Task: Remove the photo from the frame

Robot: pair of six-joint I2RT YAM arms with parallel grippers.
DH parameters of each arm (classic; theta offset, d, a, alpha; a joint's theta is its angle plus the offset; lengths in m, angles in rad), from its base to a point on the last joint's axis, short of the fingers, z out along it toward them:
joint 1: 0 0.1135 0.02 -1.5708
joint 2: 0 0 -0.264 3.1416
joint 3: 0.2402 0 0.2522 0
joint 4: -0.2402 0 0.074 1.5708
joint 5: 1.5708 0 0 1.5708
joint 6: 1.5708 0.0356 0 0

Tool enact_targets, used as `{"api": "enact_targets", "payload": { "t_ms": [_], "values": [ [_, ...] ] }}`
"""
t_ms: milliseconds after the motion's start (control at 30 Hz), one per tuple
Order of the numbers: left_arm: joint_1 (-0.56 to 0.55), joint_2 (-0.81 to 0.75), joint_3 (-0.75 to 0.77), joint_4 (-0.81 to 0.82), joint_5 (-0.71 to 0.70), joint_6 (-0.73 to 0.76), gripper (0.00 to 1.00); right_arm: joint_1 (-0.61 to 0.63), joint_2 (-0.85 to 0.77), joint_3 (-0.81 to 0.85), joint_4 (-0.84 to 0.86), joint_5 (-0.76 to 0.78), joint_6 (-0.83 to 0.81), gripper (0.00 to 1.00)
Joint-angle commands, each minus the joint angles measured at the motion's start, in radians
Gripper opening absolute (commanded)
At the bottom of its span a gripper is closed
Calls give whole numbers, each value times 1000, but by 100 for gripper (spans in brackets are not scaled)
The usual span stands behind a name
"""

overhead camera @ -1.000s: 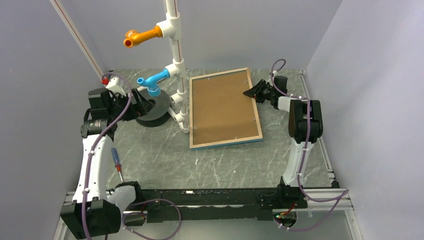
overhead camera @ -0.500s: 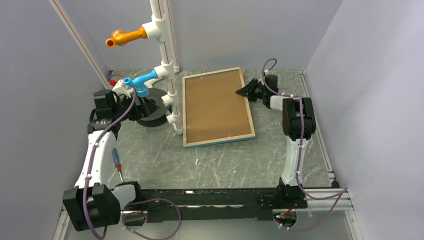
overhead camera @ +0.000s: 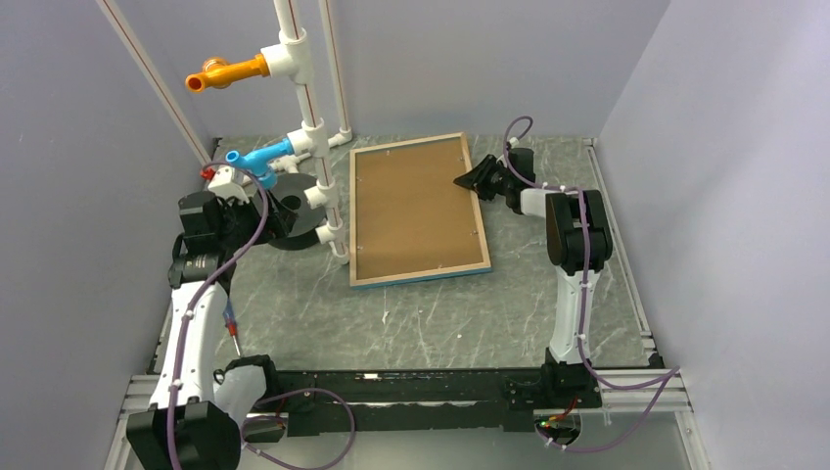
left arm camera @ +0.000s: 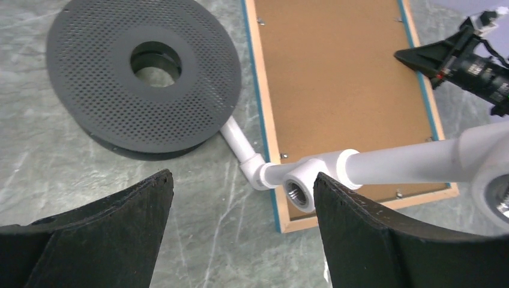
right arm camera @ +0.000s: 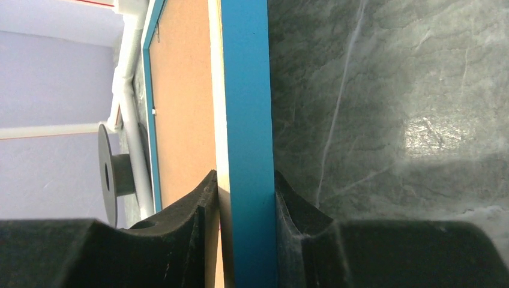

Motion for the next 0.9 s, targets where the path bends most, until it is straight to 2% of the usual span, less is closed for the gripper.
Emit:
{"api": "enact_targets", "payload": {
  "t_ms": [0, 267, 433, 567, 733, 867],
  "values": [
    [1, -45, -6, 13, -101, 47, 89, 10, 6, -52, -120, 202, -39, 0],
    [2, -94, -3, -46, -284, 43, 91, -55, -39, -113, -133, 271, -38, 0],
    [2, -161, -34, -77, -290, 35, 91, -79, -20, -81, -168, 294, -36, 0],
    [0, -217, -40, -189, -229, 8, 93, -90, -18, -66, -200, 332, -20, 0],
    [1, -315, -75, -263, -36, -47, 93, -65, -22, -51, -210, 361, -17, 0],
    [1, -377, -60, -316, -22, -16, 93, -36, -35, -39, -226, 359, -59, 0]
  ]
}}
